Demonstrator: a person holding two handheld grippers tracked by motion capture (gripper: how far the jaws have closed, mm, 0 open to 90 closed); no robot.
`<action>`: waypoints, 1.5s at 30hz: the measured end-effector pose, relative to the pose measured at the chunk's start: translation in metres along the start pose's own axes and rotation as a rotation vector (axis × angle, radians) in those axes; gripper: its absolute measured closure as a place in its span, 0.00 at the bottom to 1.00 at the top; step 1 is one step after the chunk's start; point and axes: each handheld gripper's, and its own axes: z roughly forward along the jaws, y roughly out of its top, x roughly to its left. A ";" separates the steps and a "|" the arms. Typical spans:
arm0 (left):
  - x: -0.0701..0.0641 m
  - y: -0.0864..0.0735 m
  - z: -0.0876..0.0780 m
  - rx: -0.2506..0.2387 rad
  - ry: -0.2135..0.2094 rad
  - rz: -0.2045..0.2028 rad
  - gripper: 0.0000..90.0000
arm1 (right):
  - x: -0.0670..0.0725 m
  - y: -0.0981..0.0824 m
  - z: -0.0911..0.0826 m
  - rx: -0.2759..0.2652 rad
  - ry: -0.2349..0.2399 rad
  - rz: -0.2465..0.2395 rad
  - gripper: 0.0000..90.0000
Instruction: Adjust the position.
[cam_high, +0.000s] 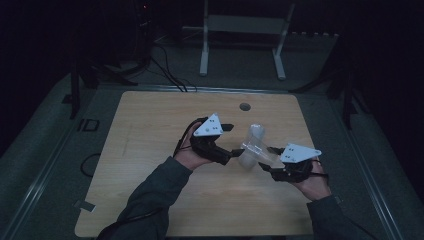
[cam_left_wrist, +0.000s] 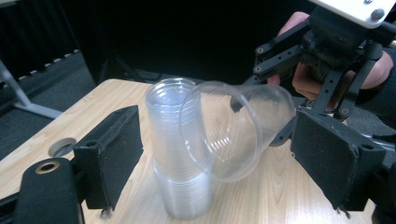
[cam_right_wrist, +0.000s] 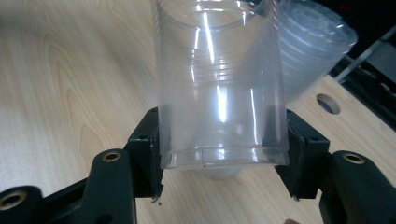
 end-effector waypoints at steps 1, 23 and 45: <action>0.000 -0.001 -0.001 -0.006 -0.001 -0.003 0.19 | 0.000 0.000 0.000 -0.006 -0.004 0.003 0.46; 0.007 -0.005 0.005 -0.012 -0.033 -0.072 0.19 | -0.005 0.001 -0.008 -0.254 -0.108 0.137 0.46; 0.009 0.013 0.020 -0.059 -0.089 -0.149 0.21 | -0.003 0.003 -0.008 -0.375 -0.179 0.191 0.46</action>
